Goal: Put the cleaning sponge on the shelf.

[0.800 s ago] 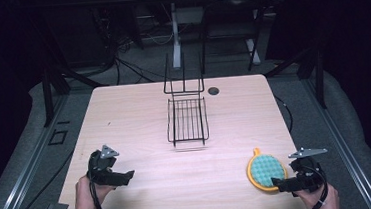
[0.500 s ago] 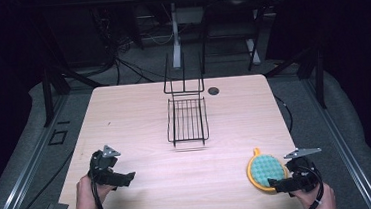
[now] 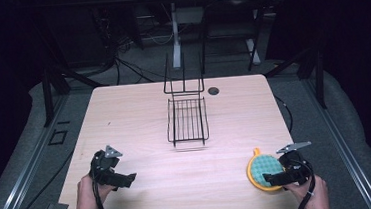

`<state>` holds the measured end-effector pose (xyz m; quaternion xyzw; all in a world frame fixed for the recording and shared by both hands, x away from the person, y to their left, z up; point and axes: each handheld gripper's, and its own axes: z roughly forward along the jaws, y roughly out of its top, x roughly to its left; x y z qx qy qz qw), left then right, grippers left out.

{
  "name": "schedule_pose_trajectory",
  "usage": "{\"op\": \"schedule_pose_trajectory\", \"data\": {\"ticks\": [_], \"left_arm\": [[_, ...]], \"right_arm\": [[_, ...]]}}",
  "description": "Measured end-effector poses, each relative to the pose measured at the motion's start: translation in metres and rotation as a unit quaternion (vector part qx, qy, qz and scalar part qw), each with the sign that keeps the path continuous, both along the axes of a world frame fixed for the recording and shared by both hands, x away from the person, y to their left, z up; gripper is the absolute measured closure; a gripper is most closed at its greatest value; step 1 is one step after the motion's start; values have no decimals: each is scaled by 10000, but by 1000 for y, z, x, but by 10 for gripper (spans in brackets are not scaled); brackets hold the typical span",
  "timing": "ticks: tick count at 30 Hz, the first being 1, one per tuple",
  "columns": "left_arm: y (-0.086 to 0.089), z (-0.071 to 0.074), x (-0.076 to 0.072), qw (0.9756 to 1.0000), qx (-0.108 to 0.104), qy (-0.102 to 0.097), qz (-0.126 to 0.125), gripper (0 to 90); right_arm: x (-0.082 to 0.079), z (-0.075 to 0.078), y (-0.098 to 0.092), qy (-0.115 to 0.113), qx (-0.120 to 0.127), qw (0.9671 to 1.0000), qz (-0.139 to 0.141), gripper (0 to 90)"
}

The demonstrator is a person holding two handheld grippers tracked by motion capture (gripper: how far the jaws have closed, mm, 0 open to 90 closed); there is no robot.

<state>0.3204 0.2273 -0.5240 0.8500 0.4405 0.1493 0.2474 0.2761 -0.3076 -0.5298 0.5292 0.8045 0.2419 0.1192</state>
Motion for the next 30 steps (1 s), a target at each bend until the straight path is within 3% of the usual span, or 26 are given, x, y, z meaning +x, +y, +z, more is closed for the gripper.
{"op": "schedule_pose_trajectory", "data": {"ticks": [3, 7, 12, 19, 25, 30], "left_arm": [[-1, 1, 3, 10000, 3, 22, -6, 23], [-9, 4, 12, 9997, -59, -3, 236, 24], [-20, 3, 16, 9999, 40, -2, 150, 35], [-17, -1, 16, 9998, 121, 116, 52, 44], [-13, -4, 17, 9997, 121, 224, -2, 83], [-15, -5, 16, 9996, 156, 236, -69, 96]], "right_arm": [[3, -1, 1, 22, 25, 10000, 58, 135], [9, -4, 4, 122, -65, 9999, 61, 178], [12, -5, 7, 140, -246, 9996, -5, 288], [11, -7, 7, 142, -289, 9995, -58, 365], [11, -9, 4, 161, -208, 9996, -106, 497], [11, -7, -2, 129, -205, 9995, -221, 683]]}}
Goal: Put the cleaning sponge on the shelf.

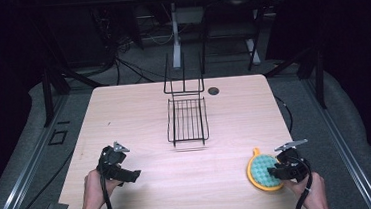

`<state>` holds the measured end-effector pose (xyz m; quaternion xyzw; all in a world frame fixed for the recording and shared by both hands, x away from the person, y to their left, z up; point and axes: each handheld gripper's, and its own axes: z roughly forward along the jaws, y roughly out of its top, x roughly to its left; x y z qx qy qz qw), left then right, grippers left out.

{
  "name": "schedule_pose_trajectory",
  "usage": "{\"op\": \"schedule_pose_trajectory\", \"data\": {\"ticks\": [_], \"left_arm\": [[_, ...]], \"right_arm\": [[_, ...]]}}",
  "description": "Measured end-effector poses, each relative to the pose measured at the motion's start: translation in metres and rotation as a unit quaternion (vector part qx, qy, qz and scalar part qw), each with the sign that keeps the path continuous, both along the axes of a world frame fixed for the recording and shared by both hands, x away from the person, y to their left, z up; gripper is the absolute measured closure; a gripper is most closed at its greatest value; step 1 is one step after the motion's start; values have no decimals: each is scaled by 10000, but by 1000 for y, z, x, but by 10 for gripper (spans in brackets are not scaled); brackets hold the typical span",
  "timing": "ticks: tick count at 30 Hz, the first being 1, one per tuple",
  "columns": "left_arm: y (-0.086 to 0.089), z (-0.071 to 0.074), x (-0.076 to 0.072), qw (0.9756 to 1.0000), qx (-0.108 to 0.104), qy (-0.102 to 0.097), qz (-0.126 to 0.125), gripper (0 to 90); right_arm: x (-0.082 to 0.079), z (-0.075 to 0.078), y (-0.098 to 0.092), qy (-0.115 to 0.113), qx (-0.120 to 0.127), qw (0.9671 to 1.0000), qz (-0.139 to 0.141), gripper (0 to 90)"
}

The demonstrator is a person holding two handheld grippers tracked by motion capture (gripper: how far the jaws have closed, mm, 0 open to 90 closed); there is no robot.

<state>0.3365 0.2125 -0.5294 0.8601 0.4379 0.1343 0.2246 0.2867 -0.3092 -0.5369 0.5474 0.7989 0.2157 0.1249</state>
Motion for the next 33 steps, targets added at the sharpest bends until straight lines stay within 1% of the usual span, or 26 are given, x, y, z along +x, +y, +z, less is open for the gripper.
{"op": "schedule_pose_trajectory", "data": {"ticks": [3, 4, 5, 6, 11, 13, 14, 15, 19, 23, 26, 33], "left_arm": [[0, 0, 0, 10000, -6, 20, -48, 98], [0, 0, 0, 10000, -14, 23, -55, 98], [0, 0, 0, 10000, -14, 24, -57, 98], [0, 0, 0, 10000, -3, 26, -63, 98], [-1, 0, 0, 10000, 4, 18, -79, 98], [-1, 0, -1, 10000, -19, 9, -91, 98], [0, 0, -1, 9999, -67, 21, -96, 99], [0, 0, -1, 9999, -85, 16, -94, 99], [1, 0, 0, 9999, -109, 13, -101, 98], [1, 0, 0, 9999, -130, 22, -106, 95], [2, 0, 0, 9998, -172, 14, -95, 92], [2, 0, 1, 9998, -156, 39, -90, 80]], "right_arm": [[-1, 0, -2, -47, 100, 9999, -50, 772], [-1, 0, -2, -73, 98, 9999, -74, 821], [-2, 1, -2, -109, 33, 9999, -59, 873], [-2, 1, -3, -132, 54, 9999, -74, 880], [-3, 2, -2, -184, 112, 9997, -152, 891], [-4, 3, -3, -217, 155, 9995, -138, 892], [-4, 3, -3, -213, 224, 9994, -142, 892], [-5, 5, -2, -228, 224, 9994, -143, 892], [-8, 10, 0, -389, 278, 9988, -121, 892], [-11, 15, -2, -496, 299, 9982, -131, 892], [-12, 17, -3, -533, 372, 9978, -140, 891], [-13, 22, -3, -641, 435, 9969, -133, 891]]}}
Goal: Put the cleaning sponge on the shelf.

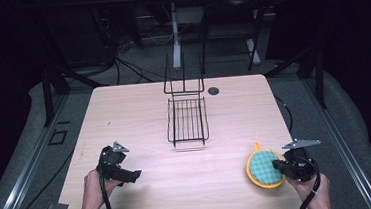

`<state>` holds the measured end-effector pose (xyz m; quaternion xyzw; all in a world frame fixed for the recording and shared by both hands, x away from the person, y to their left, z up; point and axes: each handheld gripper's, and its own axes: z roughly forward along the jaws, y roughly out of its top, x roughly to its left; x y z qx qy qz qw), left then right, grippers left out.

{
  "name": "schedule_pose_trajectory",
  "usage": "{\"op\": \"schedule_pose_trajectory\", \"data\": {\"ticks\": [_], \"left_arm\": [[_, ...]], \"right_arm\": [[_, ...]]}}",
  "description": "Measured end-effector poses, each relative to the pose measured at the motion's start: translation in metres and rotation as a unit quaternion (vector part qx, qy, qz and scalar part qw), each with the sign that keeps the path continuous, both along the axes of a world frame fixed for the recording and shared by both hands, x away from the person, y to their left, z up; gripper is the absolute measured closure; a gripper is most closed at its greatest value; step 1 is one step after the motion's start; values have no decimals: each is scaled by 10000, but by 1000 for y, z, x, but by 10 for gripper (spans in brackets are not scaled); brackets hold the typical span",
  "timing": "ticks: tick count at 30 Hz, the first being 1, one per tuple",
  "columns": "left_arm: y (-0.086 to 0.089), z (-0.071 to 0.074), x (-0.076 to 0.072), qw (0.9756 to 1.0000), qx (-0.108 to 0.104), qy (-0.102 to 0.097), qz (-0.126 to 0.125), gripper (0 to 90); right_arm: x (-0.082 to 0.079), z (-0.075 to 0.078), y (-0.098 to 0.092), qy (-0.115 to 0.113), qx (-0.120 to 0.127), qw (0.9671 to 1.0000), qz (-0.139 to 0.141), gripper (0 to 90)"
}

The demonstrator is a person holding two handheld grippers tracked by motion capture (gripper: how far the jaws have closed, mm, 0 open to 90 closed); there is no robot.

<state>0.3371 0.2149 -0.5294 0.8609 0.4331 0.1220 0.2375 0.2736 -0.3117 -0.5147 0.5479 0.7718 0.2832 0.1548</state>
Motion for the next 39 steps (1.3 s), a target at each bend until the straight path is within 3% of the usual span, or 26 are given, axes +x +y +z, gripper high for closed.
{"op": "schedule_pose_trajectory", "data": {"ticks": [13, 39], "left_arm": [[-1, -1, 0, 10000, 47, 29, -38, 65], [-3, -2, 0, 9999, 143, 29, -92, 55]], "right_arm": [[4, 13, 5, -215, 26, 9997, 82, 890], [20, 29, 23, -390, -6, 9986, 348, 889]]}}
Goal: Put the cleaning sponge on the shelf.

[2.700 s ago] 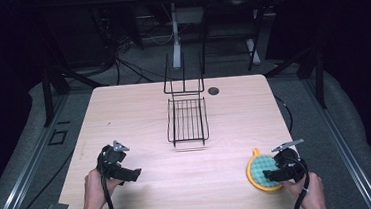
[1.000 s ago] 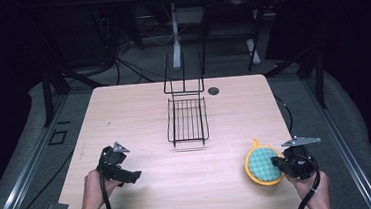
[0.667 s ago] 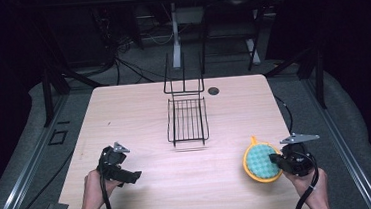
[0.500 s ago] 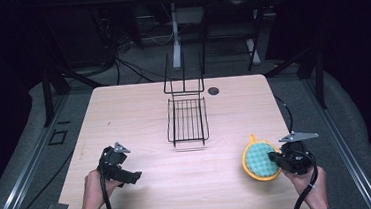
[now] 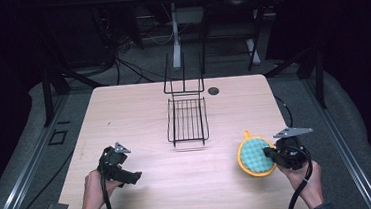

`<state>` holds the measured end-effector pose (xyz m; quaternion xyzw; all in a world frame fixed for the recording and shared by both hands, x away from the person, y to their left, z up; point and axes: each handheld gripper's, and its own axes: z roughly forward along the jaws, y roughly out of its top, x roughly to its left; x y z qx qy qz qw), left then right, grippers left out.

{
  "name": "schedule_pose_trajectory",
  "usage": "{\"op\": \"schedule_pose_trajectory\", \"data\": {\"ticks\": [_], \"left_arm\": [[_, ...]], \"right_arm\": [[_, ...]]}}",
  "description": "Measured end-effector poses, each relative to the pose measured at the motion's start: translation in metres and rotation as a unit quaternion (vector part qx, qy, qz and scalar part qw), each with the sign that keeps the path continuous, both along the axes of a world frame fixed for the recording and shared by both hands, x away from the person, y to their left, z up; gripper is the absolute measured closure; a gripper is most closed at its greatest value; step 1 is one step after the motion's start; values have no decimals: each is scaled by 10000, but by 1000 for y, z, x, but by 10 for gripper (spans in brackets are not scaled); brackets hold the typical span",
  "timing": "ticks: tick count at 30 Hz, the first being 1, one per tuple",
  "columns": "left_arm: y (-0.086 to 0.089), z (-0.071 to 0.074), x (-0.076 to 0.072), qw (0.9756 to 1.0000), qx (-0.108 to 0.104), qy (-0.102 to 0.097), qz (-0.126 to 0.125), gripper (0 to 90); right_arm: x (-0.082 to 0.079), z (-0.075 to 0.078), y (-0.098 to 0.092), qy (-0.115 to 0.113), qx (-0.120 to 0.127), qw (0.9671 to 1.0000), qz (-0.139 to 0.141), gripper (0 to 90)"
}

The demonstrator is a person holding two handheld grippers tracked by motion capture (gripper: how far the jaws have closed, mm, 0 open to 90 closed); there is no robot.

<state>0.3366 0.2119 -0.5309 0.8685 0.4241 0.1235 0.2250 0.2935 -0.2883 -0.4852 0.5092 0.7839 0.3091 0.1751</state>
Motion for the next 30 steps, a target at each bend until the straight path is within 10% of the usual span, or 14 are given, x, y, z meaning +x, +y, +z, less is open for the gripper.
{"op": "schedule_pose_trajectory", "data": {"ticks": [30], "left_arm": [[-4, -1, -1, 10000, -14, 9, -79, 54]], "right_arm": [[24, 21, 25, -298, 17, 9991, 316, 889]]}}
